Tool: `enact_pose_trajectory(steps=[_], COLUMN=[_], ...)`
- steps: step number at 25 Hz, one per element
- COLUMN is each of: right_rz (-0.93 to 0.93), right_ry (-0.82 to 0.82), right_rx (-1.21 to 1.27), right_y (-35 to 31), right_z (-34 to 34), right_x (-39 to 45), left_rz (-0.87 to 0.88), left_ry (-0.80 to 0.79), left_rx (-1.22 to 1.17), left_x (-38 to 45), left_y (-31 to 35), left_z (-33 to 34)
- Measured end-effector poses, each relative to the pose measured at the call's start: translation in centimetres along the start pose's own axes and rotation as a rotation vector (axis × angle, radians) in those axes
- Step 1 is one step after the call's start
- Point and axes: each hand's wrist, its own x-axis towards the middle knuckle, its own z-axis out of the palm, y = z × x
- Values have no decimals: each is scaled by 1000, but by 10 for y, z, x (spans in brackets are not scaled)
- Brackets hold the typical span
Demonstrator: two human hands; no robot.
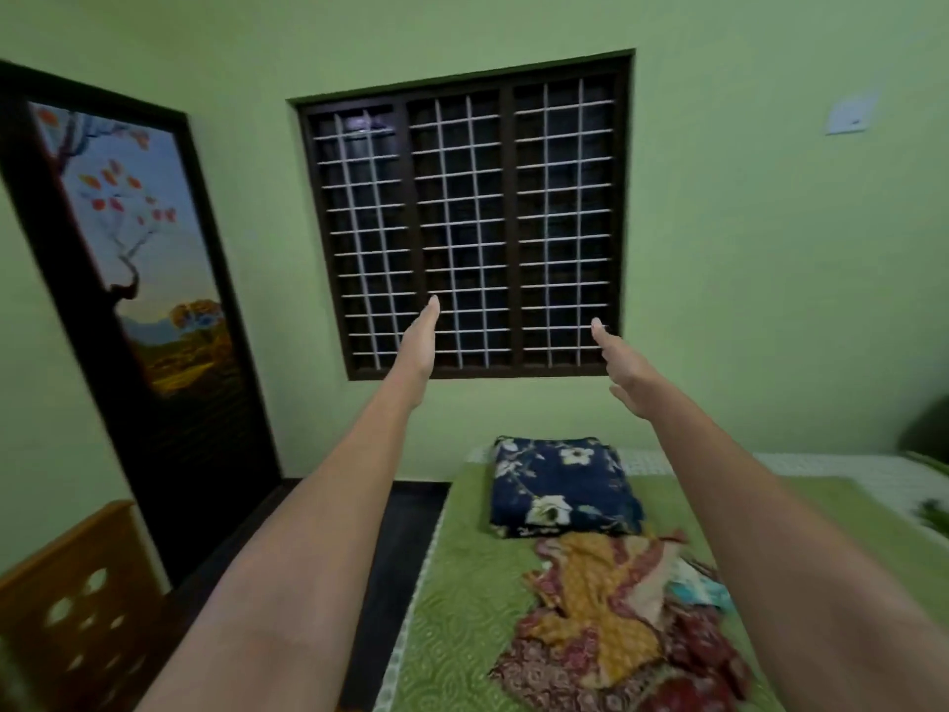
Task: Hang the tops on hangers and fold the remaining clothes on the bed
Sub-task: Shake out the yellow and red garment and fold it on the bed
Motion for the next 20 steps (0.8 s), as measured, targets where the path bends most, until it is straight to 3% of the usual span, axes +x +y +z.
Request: enact_pose_trajectory(steps=[6,12,20], right_rz=[58,203,531], right_ry=[149,141,18], right_rx=[10,-22,-147], right_y=[23,75,237], right_z=[-30,-43,-61], right_x=[6,32,80], left_rz=[-28,-175,-477], left_ry=[-170,-149,-99], left_rx=[-16,37,201], left_x=[39,69,90], left_y=[-29,-93,-254], left_z=[29,39,91])
